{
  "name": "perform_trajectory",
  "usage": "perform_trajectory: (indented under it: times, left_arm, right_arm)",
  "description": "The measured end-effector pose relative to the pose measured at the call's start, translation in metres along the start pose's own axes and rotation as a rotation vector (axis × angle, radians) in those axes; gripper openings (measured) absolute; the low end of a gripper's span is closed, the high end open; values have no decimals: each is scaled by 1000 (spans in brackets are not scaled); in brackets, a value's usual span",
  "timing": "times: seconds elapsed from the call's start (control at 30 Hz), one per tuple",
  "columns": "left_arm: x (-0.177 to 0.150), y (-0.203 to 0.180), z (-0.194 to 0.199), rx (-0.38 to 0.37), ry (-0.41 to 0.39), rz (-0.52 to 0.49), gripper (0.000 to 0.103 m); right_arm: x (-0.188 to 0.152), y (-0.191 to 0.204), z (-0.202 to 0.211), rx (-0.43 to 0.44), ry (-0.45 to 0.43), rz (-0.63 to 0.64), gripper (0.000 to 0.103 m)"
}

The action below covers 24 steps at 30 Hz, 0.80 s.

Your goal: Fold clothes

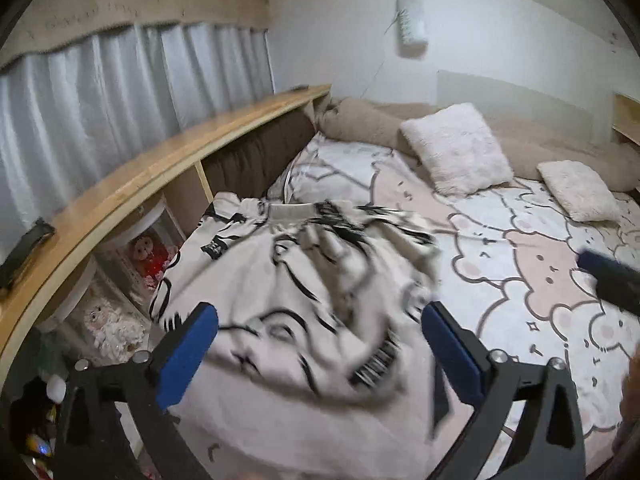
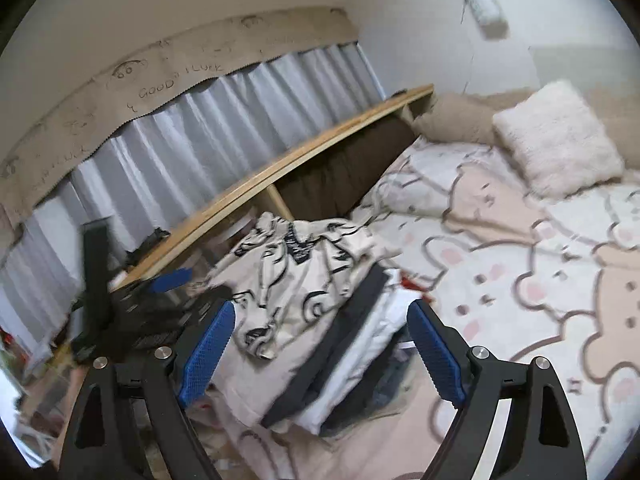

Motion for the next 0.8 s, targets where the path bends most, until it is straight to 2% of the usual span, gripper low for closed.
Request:
perform_trajectory:
  times: [0.03,0.2,0.33,0.47,0.63,0.8]
  left_arm:
    - [-4,-7,6,14,-7,-4,103]
    - [-26,-41,34,73,-35,-13,103]
    - [-42,-58,46,52,-31,31,103]
    - [-51,-69,59,25,-34,54,103]
    - [-58,-72,82,12,-59,113,103]
    - [-63,-82,99,-6,-82,107,103]
  right_arm:
    - [-2,-1,3,-21,-14,15,96]
    - [-16,-9,22,-96,-28,58,97]
    - [-20,-19,41,-183,-50,88,103]
    - [-25,-29,63,-283,-75,126,103]
    - [-34,-36,88,-320,-87,167,103]
    - [-40,-43,112,-353,-129,170,103]
Point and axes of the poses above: each gripper's, at about its wrist camera, not at the fingertips, and z roughly against the way its jaws point, y to its left, x to its top, the point moved 5 cm from there along -z, roughly the way its jaws point, and after that the axes turned 13 degrees about -z, right-handed, at the moved point
